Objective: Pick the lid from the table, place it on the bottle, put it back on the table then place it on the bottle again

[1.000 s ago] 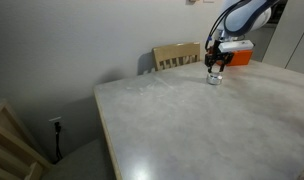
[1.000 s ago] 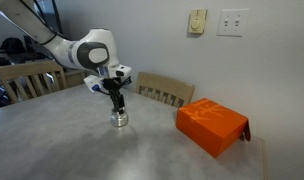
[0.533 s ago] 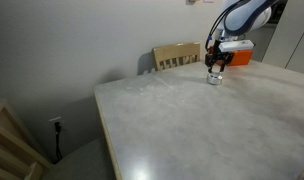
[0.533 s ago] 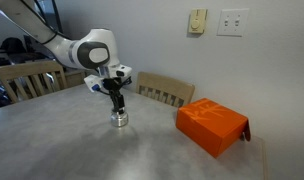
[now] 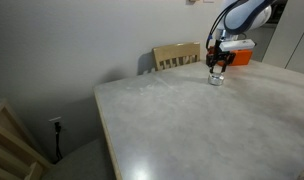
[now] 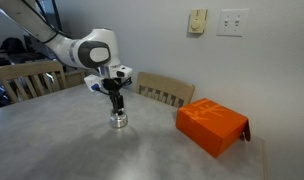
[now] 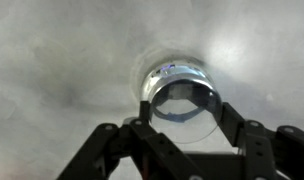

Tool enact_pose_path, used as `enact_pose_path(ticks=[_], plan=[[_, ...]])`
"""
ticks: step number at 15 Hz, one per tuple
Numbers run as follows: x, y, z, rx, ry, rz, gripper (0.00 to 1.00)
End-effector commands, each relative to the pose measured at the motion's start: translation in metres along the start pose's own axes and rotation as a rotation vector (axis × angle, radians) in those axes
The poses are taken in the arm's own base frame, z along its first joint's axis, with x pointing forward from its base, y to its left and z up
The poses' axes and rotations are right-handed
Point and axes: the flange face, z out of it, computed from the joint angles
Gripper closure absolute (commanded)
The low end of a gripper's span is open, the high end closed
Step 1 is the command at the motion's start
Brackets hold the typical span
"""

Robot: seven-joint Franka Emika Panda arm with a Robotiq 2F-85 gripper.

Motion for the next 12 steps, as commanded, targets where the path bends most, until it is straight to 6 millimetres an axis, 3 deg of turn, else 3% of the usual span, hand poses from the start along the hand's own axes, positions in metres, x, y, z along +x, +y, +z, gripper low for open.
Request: enact_pose_path(ticks=[1,12], plan=[[-0.003,0.008,0.008,-0.001,-0.042,0.009,0.56],[-0.002,0.018,0.004,0.005,-0.024,0.041,0.56]])
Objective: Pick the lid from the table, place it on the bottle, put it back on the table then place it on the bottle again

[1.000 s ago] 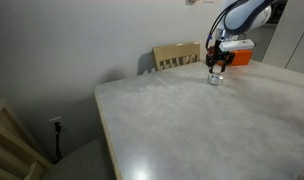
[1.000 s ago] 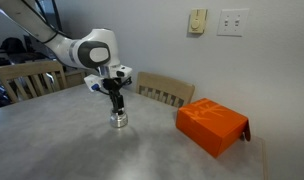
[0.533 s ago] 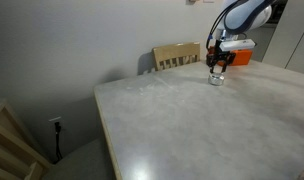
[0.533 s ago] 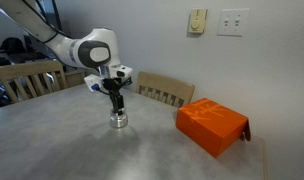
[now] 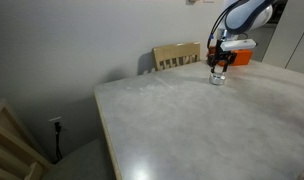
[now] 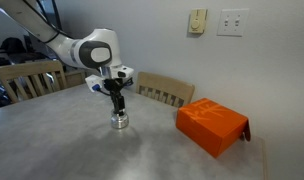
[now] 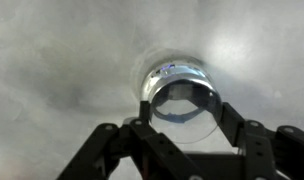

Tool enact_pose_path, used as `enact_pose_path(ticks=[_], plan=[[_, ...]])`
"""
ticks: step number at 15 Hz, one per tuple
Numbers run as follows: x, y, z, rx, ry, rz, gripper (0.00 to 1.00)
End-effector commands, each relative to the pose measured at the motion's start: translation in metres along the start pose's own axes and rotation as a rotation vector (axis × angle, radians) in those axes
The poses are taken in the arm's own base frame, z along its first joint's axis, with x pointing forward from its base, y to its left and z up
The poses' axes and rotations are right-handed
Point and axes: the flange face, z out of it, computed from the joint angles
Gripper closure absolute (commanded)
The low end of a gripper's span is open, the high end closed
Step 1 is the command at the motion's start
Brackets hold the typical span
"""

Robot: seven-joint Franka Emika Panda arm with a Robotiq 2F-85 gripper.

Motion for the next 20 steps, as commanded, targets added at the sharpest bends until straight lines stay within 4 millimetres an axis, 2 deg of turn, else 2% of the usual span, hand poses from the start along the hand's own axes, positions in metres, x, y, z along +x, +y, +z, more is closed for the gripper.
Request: enact_pose_path(ticks=[1,13,17,20], plan=[[-0.004,0.011,0.001,0.008,-0.017,0.028,0.56],[-0.001,0.015,-0.006,0.012,-0.008,0.069,0.56],[-0.001,0.014,0.000,0.018,-0.020,0.066,0.56],[0.000,0.005,0.006,0.040,-0.037,0.042,0.56]])
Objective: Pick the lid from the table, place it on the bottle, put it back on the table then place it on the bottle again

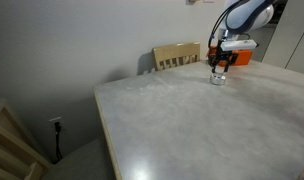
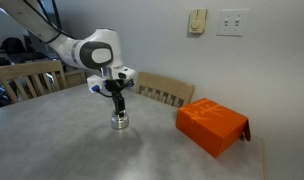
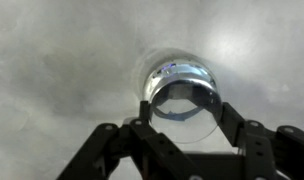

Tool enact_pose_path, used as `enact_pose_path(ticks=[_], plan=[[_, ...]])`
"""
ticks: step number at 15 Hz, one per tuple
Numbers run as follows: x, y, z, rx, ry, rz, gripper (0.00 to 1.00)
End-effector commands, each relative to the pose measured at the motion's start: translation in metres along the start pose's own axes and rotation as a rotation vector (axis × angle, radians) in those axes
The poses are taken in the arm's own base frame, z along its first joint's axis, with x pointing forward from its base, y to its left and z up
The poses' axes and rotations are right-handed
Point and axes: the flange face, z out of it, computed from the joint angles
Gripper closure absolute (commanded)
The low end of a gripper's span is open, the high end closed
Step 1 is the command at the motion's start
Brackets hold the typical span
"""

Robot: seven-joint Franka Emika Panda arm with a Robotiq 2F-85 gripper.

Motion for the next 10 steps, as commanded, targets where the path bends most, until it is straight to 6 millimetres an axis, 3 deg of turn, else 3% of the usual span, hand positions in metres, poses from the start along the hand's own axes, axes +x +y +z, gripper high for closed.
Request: enact_pose_path(ticks=[1,10], plan=[[-0.002,-0.005,0.006,0.035,-0.035,-0.023,0.56],[-0.008,-0.026,0.014,0.026,-0.066,-0.075,0.56]])
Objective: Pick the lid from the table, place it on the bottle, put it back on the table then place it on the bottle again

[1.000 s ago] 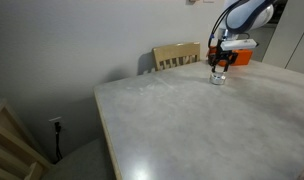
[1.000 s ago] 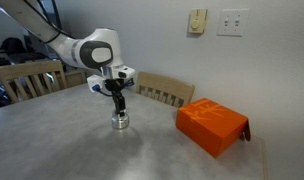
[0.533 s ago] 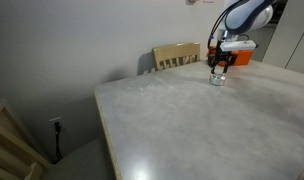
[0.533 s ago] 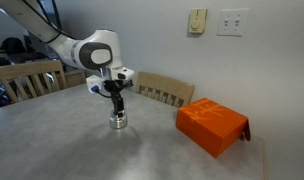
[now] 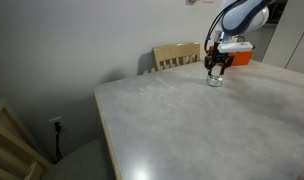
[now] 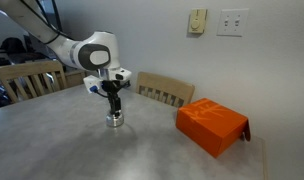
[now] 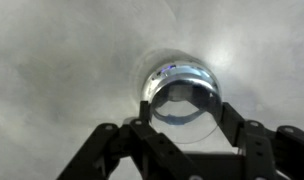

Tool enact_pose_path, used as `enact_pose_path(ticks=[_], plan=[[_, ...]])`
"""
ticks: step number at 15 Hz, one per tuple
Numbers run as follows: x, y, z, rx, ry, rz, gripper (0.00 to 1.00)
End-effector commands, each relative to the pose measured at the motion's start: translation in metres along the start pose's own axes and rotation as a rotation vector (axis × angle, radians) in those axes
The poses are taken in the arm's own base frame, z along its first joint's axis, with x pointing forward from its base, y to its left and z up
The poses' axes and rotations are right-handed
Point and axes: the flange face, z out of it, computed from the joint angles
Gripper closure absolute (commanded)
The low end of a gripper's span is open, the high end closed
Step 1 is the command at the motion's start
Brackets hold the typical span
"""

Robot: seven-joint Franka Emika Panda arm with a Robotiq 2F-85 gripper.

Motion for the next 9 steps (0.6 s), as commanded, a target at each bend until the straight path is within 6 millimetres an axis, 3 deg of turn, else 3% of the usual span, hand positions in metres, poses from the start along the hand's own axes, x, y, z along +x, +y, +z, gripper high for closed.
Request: enact_pose_path(ticks=[1,3,5,6,9], plan=[[0.003,-0.003,0.004,0.000,-0.029,-0.019,0.56],[0.002,0.000,-0.001,-0.001,-0.015,-0.014,0.56],[0.001,0.003,-0.006,-0.002,-0.003,-0.009,0.27],[0.000,0.005,-0.009,-0.002,0.003,-0.004,0.07],[0.001,0.009,-0.018,-0.006,0.020,0.008,0.00]])
